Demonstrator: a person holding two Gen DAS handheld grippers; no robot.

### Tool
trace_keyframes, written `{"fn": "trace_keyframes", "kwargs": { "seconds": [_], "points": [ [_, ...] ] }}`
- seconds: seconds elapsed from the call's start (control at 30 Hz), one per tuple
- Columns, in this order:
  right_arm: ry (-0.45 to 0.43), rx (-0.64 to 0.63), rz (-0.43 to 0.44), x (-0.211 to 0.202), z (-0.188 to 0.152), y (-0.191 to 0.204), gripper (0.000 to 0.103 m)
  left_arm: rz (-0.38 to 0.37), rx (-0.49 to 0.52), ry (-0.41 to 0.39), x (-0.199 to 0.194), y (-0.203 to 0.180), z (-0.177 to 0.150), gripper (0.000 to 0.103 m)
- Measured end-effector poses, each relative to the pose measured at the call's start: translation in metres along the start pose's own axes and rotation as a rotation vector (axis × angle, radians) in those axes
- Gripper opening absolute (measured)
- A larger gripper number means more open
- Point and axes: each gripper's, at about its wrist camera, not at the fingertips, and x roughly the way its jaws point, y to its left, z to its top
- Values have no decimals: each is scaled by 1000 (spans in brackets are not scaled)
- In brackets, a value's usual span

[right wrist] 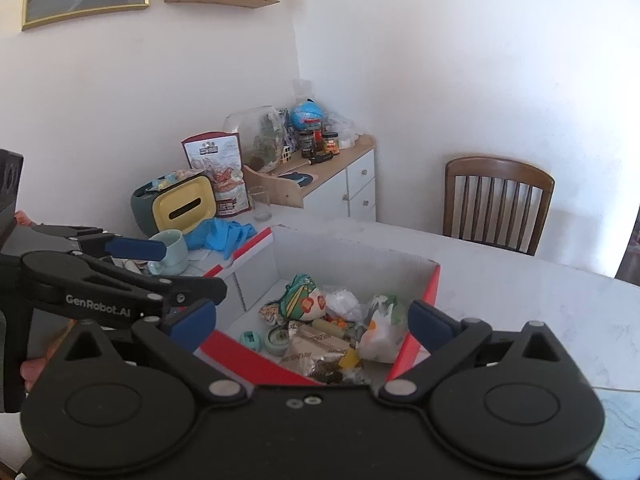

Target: Organize objects

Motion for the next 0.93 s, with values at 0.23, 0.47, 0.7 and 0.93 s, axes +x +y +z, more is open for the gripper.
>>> {"fn": "trace_keyframes", "kwargs": {
  "seconds": [0.23, 0.47, 0.7, 0.93],
  "points": [
    [-22, 28, -2, -10, -6, -6, 102, 3, -18, -2, -2, -4, -3, 99],
    [-19, 50, -13, -14, -11, -12, 102, 9, -36, -8, -3, -4, -5, 99],
    [-6, 72, -17, -16, -19, -18, 102, 24, -46, -10, 1, -4, -5, 99],
    [2, 89, -31, -20, -25, -28, 102, 22, -44, -12, 6, -11, -3, 99]
  ]
}}
